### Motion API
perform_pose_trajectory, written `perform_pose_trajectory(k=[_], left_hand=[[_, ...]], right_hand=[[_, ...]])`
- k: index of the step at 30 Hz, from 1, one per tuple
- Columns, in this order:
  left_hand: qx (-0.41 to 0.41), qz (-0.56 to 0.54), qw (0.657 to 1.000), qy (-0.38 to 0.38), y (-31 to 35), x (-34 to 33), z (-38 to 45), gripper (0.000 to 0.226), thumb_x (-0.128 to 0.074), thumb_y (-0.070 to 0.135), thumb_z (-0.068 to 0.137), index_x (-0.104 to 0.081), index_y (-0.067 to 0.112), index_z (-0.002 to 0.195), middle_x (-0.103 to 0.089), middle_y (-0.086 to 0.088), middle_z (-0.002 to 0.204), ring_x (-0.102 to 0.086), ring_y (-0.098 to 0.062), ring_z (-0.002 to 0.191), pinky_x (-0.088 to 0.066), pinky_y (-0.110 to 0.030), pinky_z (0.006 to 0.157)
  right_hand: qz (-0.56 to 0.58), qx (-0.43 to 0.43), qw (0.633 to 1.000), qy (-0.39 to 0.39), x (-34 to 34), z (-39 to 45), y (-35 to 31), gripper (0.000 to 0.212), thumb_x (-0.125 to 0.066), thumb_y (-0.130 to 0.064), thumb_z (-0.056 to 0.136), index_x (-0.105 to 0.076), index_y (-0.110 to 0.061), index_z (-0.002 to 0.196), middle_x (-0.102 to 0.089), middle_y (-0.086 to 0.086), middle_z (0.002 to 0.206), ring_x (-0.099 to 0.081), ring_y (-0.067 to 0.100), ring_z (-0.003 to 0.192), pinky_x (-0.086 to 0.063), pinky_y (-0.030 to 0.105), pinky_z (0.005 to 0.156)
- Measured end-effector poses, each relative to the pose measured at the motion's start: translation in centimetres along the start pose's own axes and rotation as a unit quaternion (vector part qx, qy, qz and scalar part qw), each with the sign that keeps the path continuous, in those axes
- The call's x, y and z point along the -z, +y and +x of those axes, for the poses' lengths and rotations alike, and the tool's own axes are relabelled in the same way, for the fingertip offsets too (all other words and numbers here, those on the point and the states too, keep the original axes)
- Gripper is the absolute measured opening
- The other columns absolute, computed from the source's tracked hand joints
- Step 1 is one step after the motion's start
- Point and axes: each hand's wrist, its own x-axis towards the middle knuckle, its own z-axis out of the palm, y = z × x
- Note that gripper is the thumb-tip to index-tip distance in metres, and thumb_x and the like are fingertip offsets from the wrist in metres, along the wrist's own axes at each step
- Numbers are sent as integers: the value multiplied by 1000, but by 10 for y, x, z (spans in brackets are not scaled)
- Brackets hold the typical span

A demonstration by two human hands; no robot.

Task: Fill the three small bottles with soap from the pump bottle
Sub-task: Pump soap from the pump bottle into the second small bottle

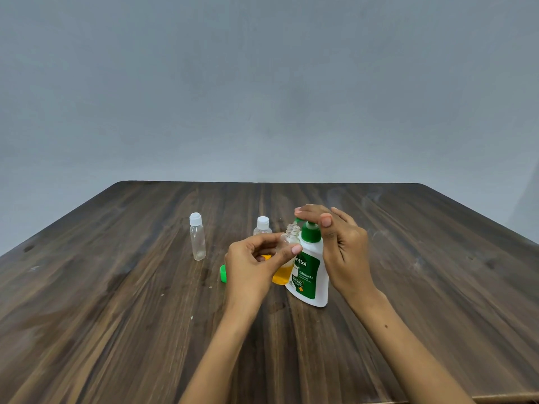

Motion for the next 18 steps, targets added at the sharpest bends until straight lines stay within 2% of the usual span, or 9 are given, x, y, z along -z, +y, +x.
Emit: perform_pose_trajectory(k=[4,11,18], left_hand=[[2,-2,1000,0,0,0,0,34,-82,41,56,-74,30,86,-77,5,87,-73,-11,86,-56,-47,89],[0,-2,1000,-2,-1,2,1,37,-82,40,57,-76,25,90,-77,4,87,-73,-11,87,-56,-47,89],[1,-2,1000,1,-3,2,2,30,-84,35,61,-75,27,89,-77,5,87,-72,-11,88,-57,-44,88]], right_hand=[[4,-2,1000,3,-1,-2,0,56,-24,-47,103,-73,-18,104,-68,-14,109,-63,4,106,-43,45,101],[-38,17,999,-32,4,3,-4,63,-19,-51,103,-70,-15,114,-67,-6,121,-56,7,121,-37,41,107],[-32,13,999,-30,4,1,-4,64,-19,-51,103,-71,-15,111,-67,-7,119,-58,6,118,-38,41,106]])
